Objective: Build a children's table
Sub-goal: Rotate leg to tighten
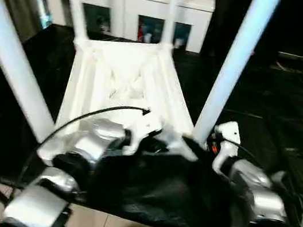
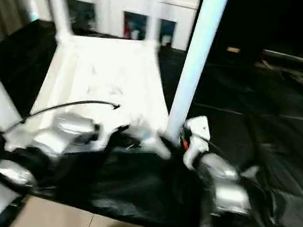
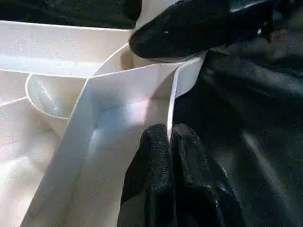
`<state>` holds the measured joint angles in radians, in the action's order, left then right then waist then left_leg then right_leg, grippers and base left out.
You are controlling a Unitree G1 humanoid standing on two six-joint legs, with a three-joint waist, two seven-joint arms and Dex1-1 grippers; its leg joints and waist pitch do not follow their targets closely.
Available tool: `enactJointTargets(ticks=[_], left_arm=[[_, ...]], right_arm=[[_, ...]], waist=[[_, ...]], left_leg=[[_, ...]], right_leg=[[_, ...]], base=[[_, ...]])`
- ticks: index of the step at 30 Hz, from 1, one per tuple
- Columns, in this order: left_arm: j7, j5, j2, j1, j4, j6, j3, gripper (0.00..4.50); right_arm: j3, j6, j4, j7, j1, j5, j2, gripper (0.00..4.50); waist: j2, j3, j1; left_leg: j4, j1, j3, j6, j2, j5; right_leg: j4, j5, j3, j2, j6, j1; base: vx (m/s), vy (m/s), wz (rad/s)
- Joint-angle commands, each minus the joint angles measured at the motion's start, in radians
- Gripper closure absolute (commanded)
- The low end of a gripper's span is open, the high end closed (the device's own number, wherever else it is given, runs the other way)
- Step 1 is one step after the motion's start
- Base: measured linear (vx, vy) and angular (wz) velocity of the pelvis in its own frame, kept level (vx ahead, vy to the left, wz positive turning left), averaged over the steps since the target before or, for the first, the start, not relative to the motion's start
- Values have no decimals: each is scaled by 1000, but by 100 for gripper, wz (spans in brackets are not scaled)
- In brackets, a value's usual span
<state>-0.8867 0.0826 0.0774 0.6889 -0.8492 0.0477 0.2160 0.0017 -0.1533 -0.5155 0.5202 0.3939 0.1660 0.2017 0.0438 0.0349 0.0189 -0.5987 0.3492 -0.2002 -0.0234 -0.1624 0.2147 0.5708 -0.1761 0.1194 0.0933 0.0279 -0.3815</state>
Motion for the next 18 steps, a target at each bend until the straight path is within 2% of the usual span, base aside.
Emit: enactJointTargets(ticks=[1,3,4,5,6,9,10,13,15,16,17,18], left_arm=[[84,-38,-75,-5,14,-2,-21,450],[90,-31,-82,-9,16,-8,-14,450],[94,-28,-86,-11,15,-13,-8,450],[96,-28,-87,-12,14,-15,-6,450],[94,-24,-88,-14,15,-19,-3,450],[77,-24,-83,-19,25,-20,-3,450],[28,-31,-66,-27,38,-21,4,450],[-6,-35,-55,-32,48,-23,10,450],[-66,-40,-36,-45,66,-25,23,450],[-66,-40,-36,-45,66,-25,23,450],[-156,-51,-3,-65,98,-21,43,450],[-172,-53,3,-69,104,-20,47,450]], right_arm=[[70,-47,-49,-51,-41,-82,-46,194],[76,-33,-51,-60,-41,-89,-54,194],[79,-8,-58,-60,-38,-92,-58,159],[80,2,-61,-60,-37,-93,-60,138],[75,16,-60,-57,-34,-86,-61,138],[74,42,-43,-30,-28,-79,-41,107],[82,48,-7,60,-33,-53,-7,96],[93,50,16,119,-39,-43,19,96],[120,65,51,214,-54,-39,72,96],[120,65,51,214,-54,-39,72,96],[131,73,94,323,-70,-13,132,96],[131,74,102,341,-73,-7,142,96]], waist=[[-20,-39,-3],[-19,-45,-6],[-17,-45,-9],[-17,-45,-9],[-17,-48,-10],[-16,-49,-10],[-16,-50,-8],[-16,-51,-4],[-16,-55,-4],[-16,-57,0],[-16,-58,0],[-18,-58,4]], left_leg=[[87,4,53,35,-72,289],[85,3,49,52,-74,250],[84,7,47,65,-74,232],[84,7,47,65,-74,232],[81,9,44,83,-73,212],[79,9,42,97,-73,193],[78,8,41,104,-73,192],[77,11,41,123,-76,168],[74,12,41,135,-77,141],[70,13,39,150,-77,116],[70,14,40,163,-79,97],[65,15,37,180,-78,86]], right_leg=[[-102,-524,-56,89,88,35],[-95,-443,-62,89,113,34],[-90,-394,-63,88,134,36],[-90,-394,-63,88,134,36],[-84,-352,-65,88,155,38],[-81,-338,-64,88,167,40],[-82,-339,-64,88,167,41],[-76,-293,-66,87,178,43],[-67,-236,-65,87,193,45],[-61,-194,-65,88,203,48],[-57,-164,-65,89,216,49],[-53,-137,-66,87,225,50]], base=[[0,0,0],[0,0,0],[0,0,0],[0,0,0],[0,0,0],[0,0,0],[0,0,0],[0,0,0],[0,0,0],[0,0,0],[0,0,0],[0,0,0]])
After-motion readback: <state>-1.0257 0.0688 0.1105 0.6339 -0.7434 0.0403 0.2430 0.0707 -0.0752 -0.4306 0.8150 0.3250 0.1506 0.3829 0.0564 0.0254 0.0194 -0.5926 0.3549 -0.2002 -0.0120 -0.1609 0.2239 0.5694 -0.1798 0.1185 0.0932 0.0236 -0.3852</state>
